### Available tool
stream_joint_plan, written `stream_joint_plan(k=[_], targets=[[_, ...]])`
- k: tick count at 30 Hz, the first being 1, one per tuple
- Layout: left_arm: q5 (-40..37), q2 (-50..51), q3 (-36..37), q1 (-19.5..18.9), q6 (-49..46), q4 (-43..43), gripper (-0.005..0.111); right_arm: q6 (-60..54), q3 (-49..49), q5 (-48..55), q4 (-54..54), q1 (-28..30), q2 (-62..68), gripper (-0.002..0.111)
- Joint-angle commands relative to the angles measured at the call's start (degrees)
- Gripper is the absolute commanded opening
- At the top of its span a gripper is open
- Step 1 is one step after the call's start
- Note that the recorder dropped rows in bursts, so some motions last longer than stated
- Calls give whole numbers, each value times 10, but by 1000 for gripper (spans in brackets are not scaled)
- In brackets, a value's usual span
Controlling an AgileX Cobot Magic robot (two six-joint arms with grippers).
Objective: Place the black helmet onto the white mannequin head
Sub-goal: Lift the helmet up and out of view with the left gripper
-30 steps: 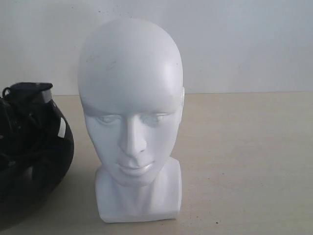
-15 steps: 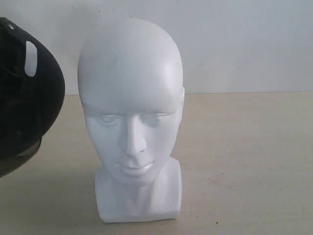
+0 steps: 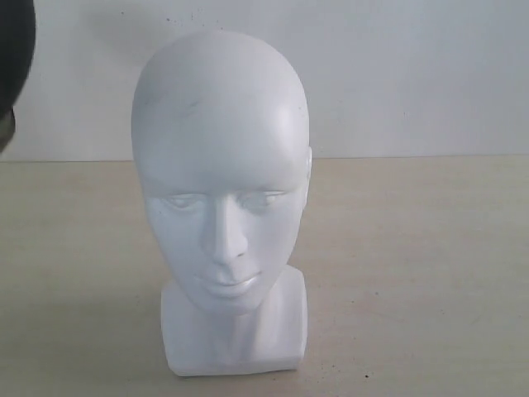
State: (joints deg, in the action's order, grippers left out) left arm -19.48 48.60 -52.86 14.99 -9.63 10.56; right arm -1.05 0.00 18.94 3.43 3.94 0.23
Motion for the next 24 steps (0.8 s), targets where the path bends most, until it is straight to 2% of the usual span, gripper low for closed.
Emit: stream_joint_plan(k=[1,10,12,17,20,24], targets=[[140,-47,-5,0,-21,-10,4,-2,0,-4,-3,0,-2,0],[274,-89,-3,0,16,-10,4,-2,0,-4,-3,0,-2,0],[329,-100,11,0,45,-11,4,-2,0,-4,-3,0,-2,0],[457,-120,75,0,178,-113,4,-2,0,-4,-3,0,-2,0],[574,-122,126,0,280,-202,4,-2,0,-4,-3,0,-2,0],[707,-121,179,0,351,-224,4,-2,0,-4,-3,0,-2,0]])
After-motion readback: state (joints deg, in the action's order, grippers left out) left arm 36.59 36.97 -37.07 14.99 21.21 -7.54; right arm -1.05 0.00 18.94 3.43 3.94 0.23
